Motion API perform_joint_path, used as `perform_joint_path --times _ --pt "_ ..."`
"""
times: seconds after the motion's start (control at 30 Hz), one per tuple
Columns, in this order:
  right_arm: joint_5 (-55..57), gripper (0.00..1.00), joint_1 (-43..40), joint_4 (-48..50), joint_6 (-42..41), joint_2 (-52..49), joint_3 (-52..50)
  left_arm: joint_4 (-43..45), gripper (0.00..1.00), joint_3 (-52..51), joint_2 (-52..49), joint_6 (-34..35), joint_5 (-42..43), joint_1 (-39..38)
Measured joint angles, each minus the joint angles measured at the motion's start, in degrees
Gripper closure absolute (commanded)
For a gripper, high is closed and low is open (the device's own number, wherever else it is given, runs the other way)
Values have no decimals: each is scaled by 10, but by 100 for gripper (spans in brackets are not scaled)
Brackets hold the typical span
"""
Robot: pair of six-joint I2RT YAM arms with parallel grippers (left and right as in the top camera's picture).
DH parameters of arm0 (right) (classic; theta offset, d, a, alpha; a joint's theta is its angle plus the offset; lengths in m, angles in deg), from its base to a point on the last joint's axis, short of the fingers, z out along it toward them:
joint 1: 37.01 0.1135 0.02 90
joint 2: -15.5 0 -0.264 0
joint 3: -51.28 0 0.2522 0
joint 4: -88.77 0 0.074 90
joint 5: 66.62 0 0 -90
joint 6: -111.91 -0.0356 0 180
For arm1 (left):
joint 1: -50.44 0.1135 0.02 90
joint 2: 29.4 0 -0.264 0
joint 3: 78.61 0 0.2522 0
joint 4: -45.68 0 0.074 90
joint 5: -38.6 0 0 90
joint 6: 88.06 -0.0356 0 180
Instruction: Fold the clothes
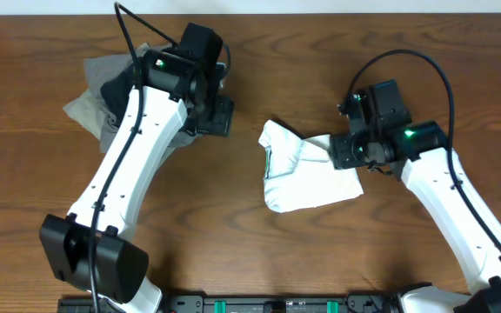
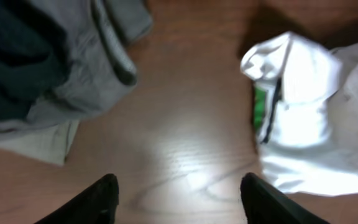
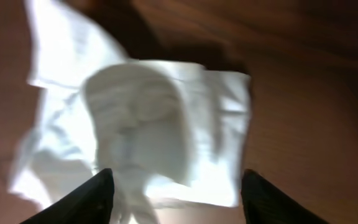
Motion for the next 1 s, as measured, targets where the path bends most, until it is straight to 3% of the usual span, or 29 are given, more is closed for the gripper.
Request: perform_joint_path --times 0.37,0.57,0.93,1.0 --pt "-113 52 0 38 41 -69 -2 45 24 0 0 1 39 0" --pt "-148 39 0 29 53 -69 -2 53 24 0 0 1 40 0" --pt "-232 41 0 37 140 -69 -2 53 23 0 0 1 41 0" --pt "-239 49 0 35 158 -69 -2 53 23 0 0 1 41 0"
